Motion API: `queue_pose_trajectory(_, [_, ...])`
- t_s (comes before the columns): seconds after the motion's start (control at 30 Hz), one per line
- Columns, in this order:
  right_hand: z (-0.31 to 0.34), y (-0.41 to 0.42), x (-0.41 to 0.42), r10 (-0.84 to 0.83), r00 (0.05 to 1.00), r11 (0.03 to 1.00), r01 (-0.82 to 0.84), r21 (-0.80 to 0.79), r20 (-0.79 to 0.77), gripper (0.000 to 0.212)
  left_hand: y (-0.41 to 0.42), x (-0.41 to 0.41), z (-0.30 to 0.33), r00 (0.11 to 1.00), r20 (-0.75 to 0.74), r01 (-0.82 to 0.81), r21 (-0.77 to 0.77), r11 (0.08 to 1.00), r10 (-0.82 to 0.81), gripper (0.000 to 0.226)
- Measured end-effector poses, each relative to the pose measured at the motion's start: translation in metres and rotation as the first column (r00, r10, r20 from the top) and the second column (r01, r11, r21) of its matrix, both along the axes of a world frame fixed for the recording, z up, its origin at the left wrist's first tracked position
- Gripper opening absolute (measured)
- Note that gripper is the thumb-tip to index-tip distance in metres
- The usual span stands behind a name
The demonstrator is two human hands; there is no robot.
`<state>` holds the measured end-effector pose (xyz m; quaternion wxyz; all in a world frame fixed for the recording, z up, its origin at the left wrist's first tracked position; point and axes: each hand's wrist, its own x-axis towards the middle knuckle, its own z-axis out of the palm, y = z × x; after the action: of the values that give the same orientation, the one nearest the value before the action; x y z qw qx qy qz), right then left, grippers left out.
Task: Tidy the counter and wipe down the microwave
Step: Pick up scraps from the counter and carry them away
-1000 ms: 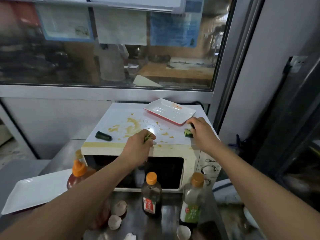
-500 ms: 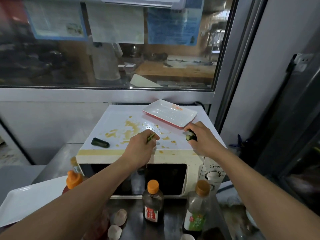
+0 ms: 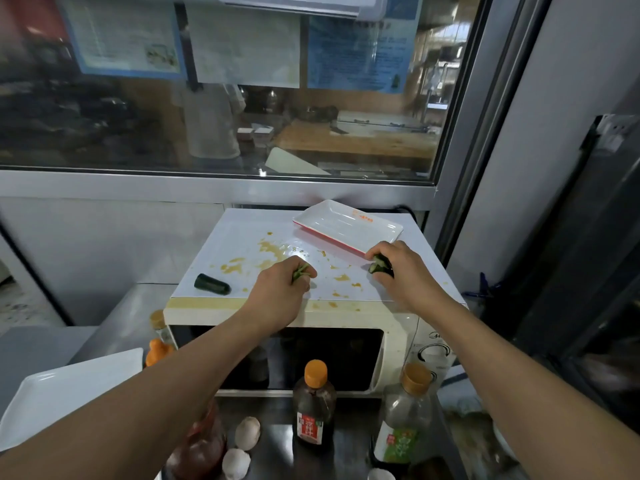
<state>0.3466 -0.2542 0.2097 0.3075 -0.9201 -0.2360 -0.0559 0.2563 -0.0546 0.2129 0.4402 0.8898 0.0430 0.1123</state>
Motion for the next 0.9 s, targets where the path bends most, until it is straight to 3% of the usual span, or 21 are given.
queue_pose_trajectory(0.43, [0.015, 0.072, -0.015, 0.061, 0.998, 0.998, -0.061, 0.021, -0.005, 0.03, 0.076, -0.013, 0.021, 0.993, 0.007, -0.115, 0.067, 0.991, 0.115, 0.022])
queue_pose_trajectory(0.9, [0.005, 0.132, -0.018, 0.107, 0.992, 0.994, -0.108, 0.01, 0.071, 0.03, 0.144, -0.008, 0.004, 0.988, 0.009, -0.154, 0.26, 0.953, 0.157, 0.02])
